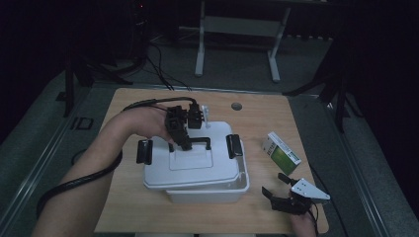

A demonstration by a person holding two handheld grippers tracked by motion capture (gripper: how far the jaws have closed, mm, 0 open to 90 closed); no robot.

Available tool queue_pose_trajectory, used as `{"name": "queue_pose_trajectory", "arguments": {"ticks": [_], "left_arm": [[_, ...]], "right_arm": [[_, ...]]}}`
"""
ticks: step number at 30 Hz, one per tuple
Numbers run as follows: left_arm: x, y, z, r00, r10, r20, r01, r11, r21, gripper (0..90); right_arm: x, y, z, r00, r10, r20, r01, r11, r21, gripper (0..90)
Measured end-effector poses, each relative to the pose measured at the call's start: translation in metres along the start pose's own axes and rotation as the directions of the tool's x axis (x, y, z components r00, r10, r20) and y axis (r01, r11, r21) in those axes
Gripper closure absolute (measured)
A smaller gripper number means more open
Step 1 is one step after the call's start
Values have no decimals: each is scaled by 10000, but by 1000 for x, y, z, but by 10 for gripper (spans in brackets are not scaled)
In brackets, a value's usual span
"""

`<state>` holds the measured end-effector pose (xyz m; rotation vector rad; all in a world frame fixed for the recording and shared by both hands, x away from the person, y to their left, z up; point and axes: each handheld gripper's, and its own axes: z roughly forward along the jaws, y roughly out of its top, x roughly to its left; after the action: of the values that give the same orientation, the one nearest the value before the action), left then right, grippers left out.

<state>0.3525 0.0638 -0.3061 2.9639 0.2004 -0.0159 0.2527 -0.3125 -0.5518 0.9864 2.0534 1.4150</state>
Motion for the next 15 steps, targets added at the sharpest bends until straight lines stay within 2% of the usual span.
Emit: {"name": "queue_pose_trajectory", "arguments": {"ticks": [9, 15], "left_arm": [[0, -42, -11, 9977, -645, -210, 643, 9979, -99, 840], [0, -74, -16, 9923, -1218, -238, 1216, 9925, -84, 840]], "right_arm": [[0, 0, 0, 10000, -21, 41, 21, 10000, 11, 139], [1, 0, 1, 10000, -3, 67, 3, 10000, 63, 139]]}}
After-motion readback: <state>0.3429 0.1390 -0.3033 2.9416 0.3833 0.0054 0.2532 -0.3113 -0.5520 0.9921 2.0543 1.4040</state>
